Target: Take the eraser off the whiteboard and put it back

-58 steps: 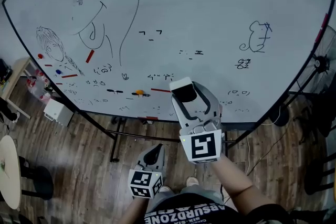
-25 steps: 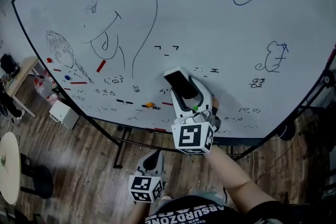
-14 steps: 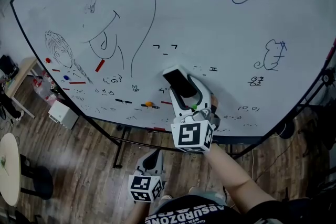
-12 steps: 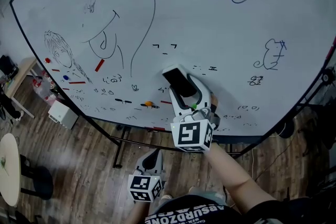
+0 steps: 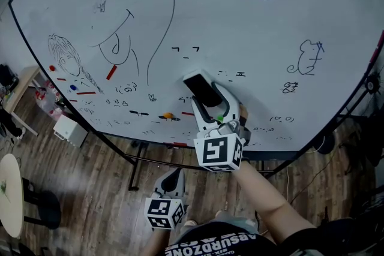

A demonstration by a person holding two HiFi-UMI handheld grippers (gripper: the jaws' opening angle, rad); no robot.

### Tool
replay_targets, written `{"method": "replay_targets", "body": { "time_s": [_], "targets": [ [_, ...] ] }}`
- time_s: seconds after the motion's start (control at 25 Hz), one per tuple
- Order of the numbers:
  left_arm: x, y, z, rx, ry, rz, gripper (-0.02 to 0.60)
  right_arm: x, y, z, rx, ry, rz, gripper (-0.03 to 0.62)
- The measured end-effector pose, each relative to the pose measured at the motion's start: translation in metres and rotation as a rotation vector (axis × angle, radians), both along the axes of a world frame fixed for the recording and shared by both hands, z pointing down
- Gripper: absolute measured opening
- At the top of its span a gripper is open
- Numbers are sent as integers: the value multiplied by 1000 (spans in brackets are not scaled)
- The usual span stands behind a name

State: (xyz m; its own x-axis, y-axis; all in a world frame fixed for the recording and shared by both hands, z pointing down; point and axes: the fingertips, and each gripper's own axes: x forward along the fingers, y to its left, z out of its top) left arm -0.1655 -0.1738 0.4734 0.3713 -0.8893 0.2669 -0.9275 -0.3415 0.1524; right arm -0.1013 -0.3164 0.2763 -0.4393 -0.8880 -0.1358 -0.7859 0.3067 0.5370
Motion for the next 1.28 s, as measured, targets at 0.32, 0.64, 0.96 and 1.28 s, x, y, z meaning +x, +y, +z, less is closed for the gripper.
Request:
{"method": "replay_targets", "body": {
  "time_s": [0.32, 0.64, 0.96, 1.28],
  "targets": [
    [1, 2, -3, 9, -4, 17, 6, 3, 15, 2, -11, -13, -7, 238],
    [6, 8, -6, 12, -6, 46, 6, 11, 33, 0, -15, -40, -4, 238],
    [11, 13, -6, 10, -10, 77, 6, 19, 56, 8, -39, -60, -3, 238],
    [14, 16, -7, 11, -12, 104, 6, 24, 78, 27, -87, -71, -24, 235]
  ]
}}
